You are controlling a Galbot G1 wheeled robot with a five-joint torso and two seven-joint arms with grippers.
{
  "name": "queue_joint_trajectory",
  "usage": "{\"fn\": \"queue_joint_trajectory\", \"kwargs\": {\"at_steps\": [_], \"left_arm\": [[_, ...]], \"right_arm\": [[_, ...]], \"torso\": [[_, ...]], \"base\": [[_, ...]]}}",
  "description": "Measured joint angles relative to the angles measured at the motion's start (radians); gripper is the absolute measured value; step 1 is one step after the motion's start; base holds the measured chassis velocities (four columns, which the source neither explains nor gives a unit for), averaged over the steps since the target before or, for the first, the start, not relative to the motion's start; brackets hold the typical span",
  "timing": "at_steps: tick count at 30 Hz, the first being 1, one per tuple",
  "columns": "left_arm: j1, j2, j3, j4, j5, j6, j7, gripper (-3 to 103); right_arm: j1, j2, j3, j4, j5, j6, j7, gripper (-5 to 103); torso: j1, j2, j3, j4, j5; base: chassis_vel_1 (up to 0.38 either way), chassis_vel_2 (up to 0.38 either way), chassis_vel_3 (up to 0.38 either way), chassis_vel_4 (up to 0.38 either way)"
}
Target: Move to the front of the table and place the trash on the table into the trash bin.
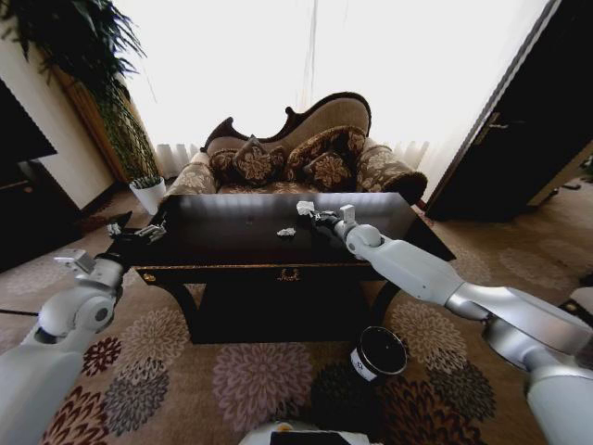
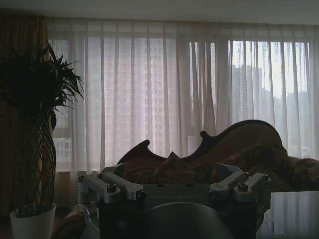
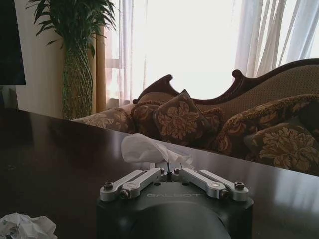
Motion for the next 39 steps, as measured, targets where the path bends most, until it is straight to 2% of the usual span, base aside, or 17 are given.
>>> {"fn": "queue_joint_trajectory", "kwargs": {"at_steps": [9, 13, 14, 17, 18, 22, 23, 25, 26, 28, 29, 31, 34, 35, 39], "left_arm": [[0.0, 0.0, 0.0, 0.0, 0.0, 0.0, 0.0, 100], [0.0, 0.0, 0.0, 0.0, 0.0, 0.0, 0.0, 100], [0.0, 0.0, 0.0, 0.0, 0.0, 0.0, 0.0, 100], [0.0, 0.0, 0.0, 0.0, 0.0, 0.0, 0.0, 100], [0.0, 0.0, 0.0, 0.0, 0.0, 0.0, 0.0, 100], [0.0, 0.0, 0.0, 0.0, 0.0, 0.0, 0.0, 100], [0.0, 0.0, 0.0, 0.0, 0.0, 0.0, 0.0, 100], [0.0, 0.0, 0.0, 0.0, 0.0, 0.0, 0.0, 100], [0.0, 0.0, 0.0, 0.0, 0.0, 0.0, 0.0, 100], [0.0, 0.0, 0.0, 0.0, 0.0, 0.0, 0.001, 100], [0.0, 0.0, 0.0, 0.0, 0.0, 0.0, 0.001, 100], [0.0, 0.0, 0.0, 0.0, 0.0, 0.0, 0.0, 100], [0.0, 0.0, 0.0, 0.0, 0.0, 0.0, 0.0, 100], [0.0, 0.0, 0.0, 0.0, 0.0, 0.0, 0.0, 100], [0.0, 0.0, 0.0, 0.0, 0.0, 0.0, 0.0, 100]], "right_arm": [[-0.098, -0.122, 0.164, 0.163, 0.016, -0.011, 0.025, 0], [-0.178, -0.196, 0.284, 0.254, 0.03, -0.016, 0.035, 0], [-0.178, -0.196, 0.284, 0.254, 0.03, -0.016, 0.035, 0], [-0.268, -0.255, 0.393, 0.31, 0.045, -0.017, 0.036, 0], [-0.268, -0.255, 0.393, 0.31, 0.045, -0.017, 0.036, 0], [-0.487, -0.34, 0.592, 0.399, 0.056, -0.017, 0.031, 0], [-0.487, -0.34, 0.592, 0.399, 0.056, -0.017, 0.031, 0], [-0.597, -0.374, 0.709, 0.448, 0.055, -0.012, 0.025, 0], [-0.704, -0.397, 0.805, 0.488, 0.057, -0.009, 0.02, 0], [-0.832, -0.417, 0.926, 0.537, 0.071, -0.009, 0.02, 0], [-0.832, -0.417, 0.926, 0.537, 0.071, -0.009, 0.02, 0], [-0.948, -0.424, 1.055, 0.585, 0.087, -0.009, 0.023, 0], [-1.152, -0.409, 1.256, 0.689, 0.099, -0.01, 0.028, 0], [-1.152, -0.409, 1.256, 0.689, 0.099, -0.01, 0.028, 0], [-1.348, -0.333, 1.419, 0.779, 0.07, -0.011, 0.028, 0]], "torso": [[0.0, 0.0, 0.0, -0.0002, 0.0001], [0.0, 0.0, 0.0, -0.0001, -0.0001], [0.0, 0.0, 0.0, -0.0001, -0.0001], [0.0, 0.0, 0.0, 0.0, 0.0002], [0.0, 0.0, 0.0, 0.0, 0.0002], [0.0, 0.0, 0.0, -0.0003, 0.0008], [0.0, 0.0, 0.0, -0.0003, 0.0008], [0.0, 0.001, 0.0, -0.0001, -0.0004], [0.0, 0.001, 0.0, -0.0003, -0.0004], [-0.001, 0.001, 0.0, -0.0004, 0.0007], [-0.001, 0.001, 0.0, -0.0004, 0.0007], [-0.001, 0.001, 0.0, -0.0004, -0.0006], [-0.001, 0.001, 0.0, 0.0, -0.0003], [-0.001, 0.001, 0.0, 0.0, -0.0003], [-0.001, 0.001, 0.0, 0.0, -0.0005]], "base": [[0.0, 0.0, 0.0, 0.0], [0.0, 0.0, 0.0, 0.0], [0.0, 0.0, 0.0, 0.0], [0.0, 0.0, 0.0, 0.0], [0.0, 0.0, 0.0, 0.0], [0.0, 0.0, 0.0, 0.0], [0.0, 0.0, 0.0, 0.0], [0.0, 0.0, 0.0, 0.0], [0.0, 0.0, 0.0, 0.0], [0.0, 0.0, 0.0, 0.0], [0.0, 0.0, 0.0, 0.0], [0.0, 0.0, 0.0, 0.0], [0.0, 0.0, 0.0, 0.0], [0.0, 0.0, 0.0, 0.0], [0.0, 0.0, 0.0, 0.0]]}}
